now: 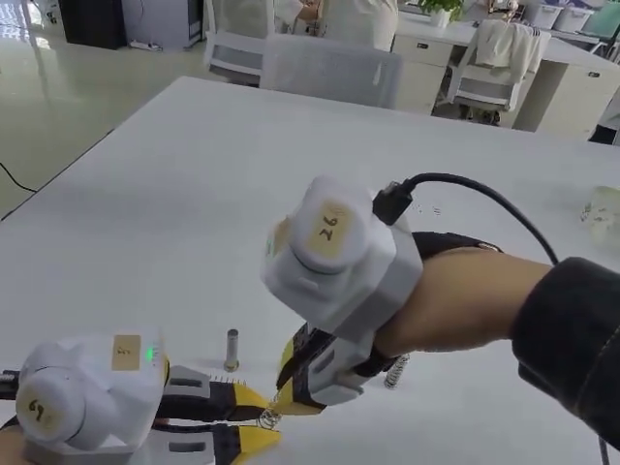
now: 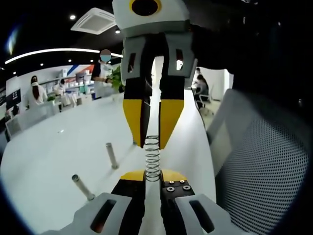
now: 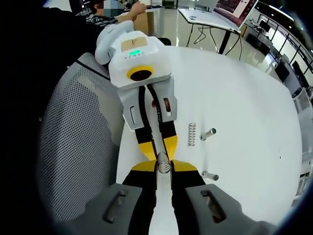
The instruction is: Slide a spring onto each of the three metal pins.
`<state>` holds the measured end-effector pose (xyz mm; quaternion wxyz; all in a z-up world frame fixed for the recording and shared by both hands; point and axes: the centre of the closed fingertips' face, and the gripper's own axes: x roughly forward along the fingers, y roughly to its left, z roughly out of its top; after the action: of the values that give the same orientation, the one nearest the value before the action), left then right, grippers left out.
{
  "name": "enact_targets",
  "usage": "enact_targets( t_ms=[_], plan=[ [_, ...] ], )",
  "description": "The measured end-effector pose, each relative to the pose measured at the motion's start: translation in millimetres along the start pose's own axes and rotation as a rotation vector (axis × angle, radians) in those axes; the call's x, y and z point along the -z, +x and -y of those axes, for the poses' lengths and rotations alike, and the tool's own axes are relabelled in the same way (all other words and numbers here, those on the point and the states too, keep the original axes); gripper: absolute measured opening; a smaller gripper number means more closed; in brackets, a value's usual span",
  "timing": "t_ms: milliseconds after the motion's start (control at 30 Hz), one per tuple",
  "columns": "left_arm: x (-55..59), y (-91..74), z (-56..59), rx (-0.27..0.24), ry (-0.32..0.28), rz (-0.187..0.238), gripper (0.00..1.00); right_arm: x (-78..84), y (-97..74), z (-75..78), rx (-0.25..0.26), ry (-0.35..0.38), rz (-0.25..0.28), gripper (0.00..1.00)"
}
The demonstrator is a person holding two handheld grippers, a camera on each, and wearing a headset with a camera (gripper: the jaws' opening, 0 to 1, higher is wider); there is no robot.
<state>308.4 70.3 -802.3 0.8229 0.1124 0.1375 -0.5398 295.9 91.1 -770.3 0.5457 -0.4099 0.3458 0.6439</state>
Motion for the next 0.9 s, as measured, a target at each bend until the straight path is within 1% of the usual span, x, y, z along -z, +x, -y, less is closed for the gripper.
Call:
enact_targets(
  t_ms=[133, 233, 367, 433, 467, 567, 900],
  plan=[
    [-2.1, -0.7, 0.6, 0.000, 0.002, 0.008, 0.02, -5.7, -0.4, -0.7, 0.006, -0.010, 0.021, 0.08],
    [-1.4, -0.8, 1.0, 0.000, 0.007, 0.001, 0.02, -2.7, 1.4, 0.3, 0.003, -0.006, 0.018, 0.08],
    [-0.1, -0.7, 1.3, 0.003, 0.009, -0.001, 0.02, -1.4, 2.3, -0.8, -0.005, -0.004, 0.028, 0.09],
    [-0.7, -0.4, 2.0, 0.006, 0.009, 0.003, 0.02, -0.6, 3.3, -1.3, -0.011, 0.002, 0.031, 0.11],
    [-0.9, -0.3, 2.2, 0.006, 0.009, 0.004, 0.02, 0.3, 4.1, -1.2, -0.011, 0.004, 0.029, 0.13],
    [-1.6, -0.2, 3.1, 0.008, 0.009, 0.006, 0.02, 3.3, 6.9, -1.5, -0.011, 0.003, 0.018, 0.12],
    [-4.9, -0.5, 3.5, 0.010, 0.014, 0.013, 0.02, 4.5, 12.1, -4.2, -0.027, 0.011, 0.013, 0.11]
  ],
)
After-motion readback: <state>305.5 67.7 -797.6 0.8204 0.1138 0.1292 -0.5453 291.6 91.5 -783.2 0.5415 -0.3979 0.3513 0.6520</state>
